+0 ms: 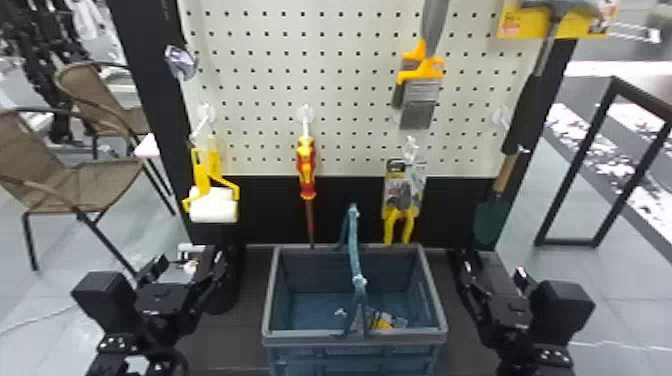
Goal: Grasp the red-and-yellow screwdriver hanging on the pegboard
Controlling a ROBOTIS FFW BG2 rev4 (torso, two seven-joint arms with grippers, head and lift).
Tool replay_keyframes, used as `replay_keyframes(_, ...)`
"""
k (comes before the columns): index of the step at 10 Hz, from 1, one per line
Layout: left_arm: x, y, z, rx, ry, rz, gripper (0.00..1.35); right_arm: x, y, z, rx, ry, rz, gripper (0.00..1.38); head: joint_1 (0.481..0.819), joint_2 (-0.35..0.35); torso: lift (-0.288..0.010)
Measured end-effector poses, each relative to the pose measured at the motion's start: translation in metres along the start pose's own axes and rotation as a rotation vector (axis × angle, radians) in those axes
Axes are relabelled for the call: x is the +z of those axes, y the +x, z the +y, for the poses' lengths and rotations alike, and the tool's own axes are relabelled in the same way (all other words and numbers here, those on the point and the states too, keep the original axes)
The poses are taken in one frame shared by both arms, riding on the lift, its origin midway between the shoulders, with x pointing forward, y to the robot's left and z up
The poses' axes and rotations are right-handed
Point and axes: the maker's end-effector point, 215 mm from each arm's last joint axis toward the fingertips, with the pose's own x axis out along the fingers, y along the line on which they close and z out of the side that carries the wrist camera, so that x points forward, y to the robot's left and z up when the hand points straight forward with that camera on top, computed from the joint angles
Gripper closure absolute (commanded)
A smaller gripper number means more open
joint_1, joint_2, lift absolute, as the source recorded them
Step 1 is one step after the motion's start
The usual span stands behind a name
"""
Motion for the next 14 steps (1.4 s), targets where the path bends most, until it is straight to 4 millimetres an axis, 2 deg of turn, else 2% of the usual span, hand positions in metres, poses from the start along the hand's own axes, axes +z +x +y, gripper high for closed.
replay_keyframes(8, -0.003, 0.004, -0.006, -0.035, -0.003, 0.017, 0.19, 0.001, 0.000, 0.000, 0.001, 0.000, -0.005, 0.40, 0.549, 0.000, -0.100)
replay_keyframes(12, 0.005, 0.039, -0.015, -0.205, -0.022, 0.026, 0.19, 0.003, -0.001, 0.002, 0.004, 0.001, -0.011, 0.40, 0.549, 0.000, -0.100)
replay_keyframes(14, 0.013, 0.054, -0.020, -0.237, -0.034, 0.022, 0.19, 0.004, 0.000, 0.004, 0.009, 0.001, -0.014, 0.40, 0.549, 0.000, -0.100)
